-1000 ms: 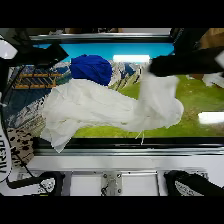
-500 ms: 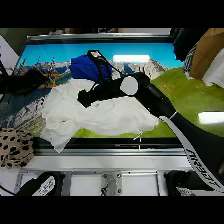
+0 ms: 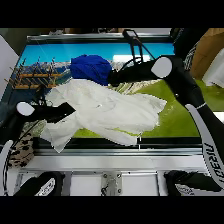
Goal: Fold the clothes and pants, and hang the long-sleeved shirts on hangers.
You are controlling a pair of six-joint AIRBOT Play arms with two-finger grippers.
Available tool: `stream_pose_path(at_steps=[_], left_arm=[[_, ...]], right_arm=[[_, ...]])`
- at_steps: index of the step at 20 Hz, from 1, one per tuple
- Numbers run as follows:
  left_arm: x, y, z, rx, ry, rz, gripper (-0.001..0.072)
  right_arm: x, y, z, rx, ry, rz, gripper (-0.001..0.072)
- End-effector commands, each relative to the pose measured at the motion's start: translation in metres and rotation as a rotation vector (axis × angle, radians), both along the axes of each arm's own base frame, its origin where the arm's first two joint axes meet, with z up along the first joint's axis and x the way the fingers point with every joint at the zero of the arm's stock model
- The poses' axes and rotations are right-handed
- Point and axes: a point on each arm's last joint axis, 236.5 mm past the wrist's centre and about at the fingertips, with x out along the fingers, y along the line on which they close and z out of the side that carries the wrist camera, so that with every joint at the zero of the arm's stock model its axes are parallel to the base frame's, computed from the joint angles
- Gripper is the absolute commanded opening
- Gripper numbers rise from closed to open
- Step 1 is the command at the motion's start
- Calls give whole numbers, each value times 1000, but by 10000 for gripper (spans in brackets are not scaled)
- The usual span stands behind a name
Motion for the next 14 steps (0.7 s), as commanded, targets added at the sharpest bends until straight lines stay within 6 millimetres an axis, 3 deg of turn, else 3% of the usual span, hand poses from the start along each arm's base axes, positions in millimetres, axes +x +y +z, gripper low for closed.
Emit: stream_pose_path(at_steps=[1,5,8,9,11,14], left_arm=[[10,-10,-45,7,88,-6,568],[20,-28,-64,1,158,-59,567],[22,-45,-74,17,174,-115,566],[21,-47,-78,27,181,-128,492],[19,-44,-80,39,190,-134,9],[20,-36,-64,39,157,-142,9]], right_arm=[[0,-30,-8,-43,53,-27,587],[4,-36,-13,-66,52,-37,587],[12,-44,-29,-120,57,-49,588],[14,-46,-36,-138,66,-53,588],[17,-52,-59,-169,120,-49,589],[25,-66,-112,-257,191,20,595]])
